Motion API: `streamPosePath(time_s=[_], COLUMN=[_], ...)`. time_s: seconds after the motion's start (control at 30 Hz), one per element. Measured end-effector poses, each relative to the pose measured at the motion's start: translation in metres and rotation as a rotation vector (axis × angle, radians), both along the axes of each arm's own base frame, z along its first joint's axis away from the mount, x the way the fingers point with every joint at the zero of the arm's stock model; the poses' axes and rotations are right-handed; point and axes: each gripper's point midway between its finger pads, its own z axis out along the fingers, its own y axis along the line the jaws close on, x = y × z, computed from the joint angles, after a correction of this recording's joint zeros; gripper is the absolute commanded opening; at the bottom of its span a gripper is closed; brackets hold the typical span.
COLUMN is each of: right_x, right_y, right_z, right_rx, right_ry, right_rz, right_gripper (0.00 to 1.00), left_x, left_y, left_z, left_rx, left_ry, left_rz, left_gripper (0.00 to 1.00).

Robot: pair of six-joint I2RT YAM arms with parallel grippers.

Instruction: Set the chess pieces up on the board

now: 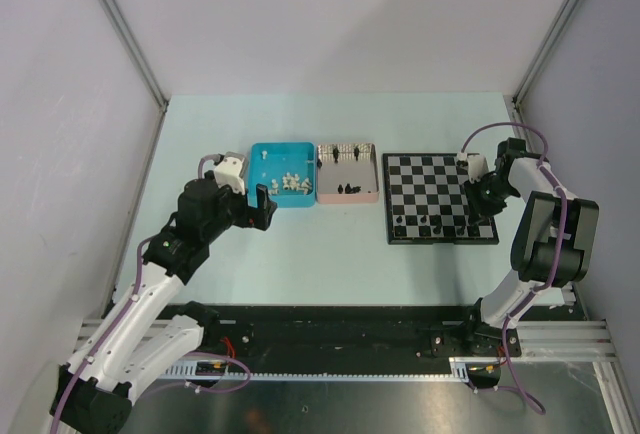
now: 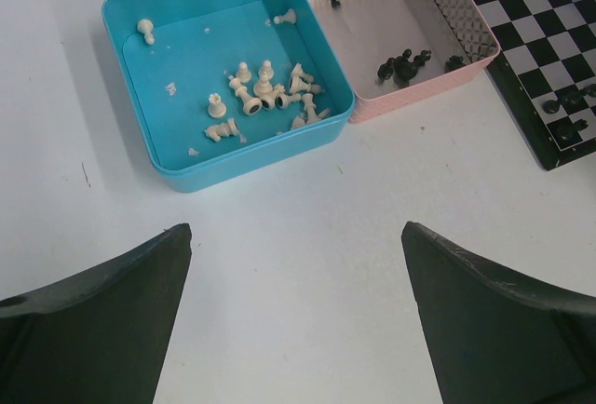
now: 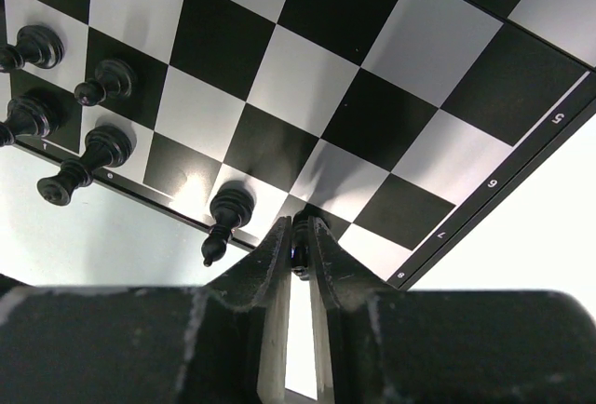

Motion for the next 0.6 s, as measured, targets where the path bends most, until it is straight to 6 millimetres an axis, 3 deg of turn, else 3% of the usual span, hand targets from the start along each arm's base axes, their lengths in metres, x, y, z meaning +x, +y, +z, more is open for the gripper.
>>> streamPosePath(time_s=[0.47, 0.57, 0.6], right_x=[0.002, 0.006, 0.008], right_y=[0.000, 0.000, 0.001], right_z=[0.003, 0.014, 0.020], right_rx=[-0.002, -0.007, -0.006], right_ry=[-0.016, -0.061, -0.081], right_rz=[-0.007, -0.008, -0.005], right_gripper=[0.39, 0.52, 0.61], left_x=[0.000, 0.000, 0.000], left_y=[0.000, 0.000, 0.000], left_z=[0.000, 0.000, 0.000], left_rx=[0.000, 0.000, 0.000], left_ry=[0.000, -0.001, -0.001], left_rz=[0.000, 0.000, 0.000], left_gripper=[1.00, 1.00, 1.00])
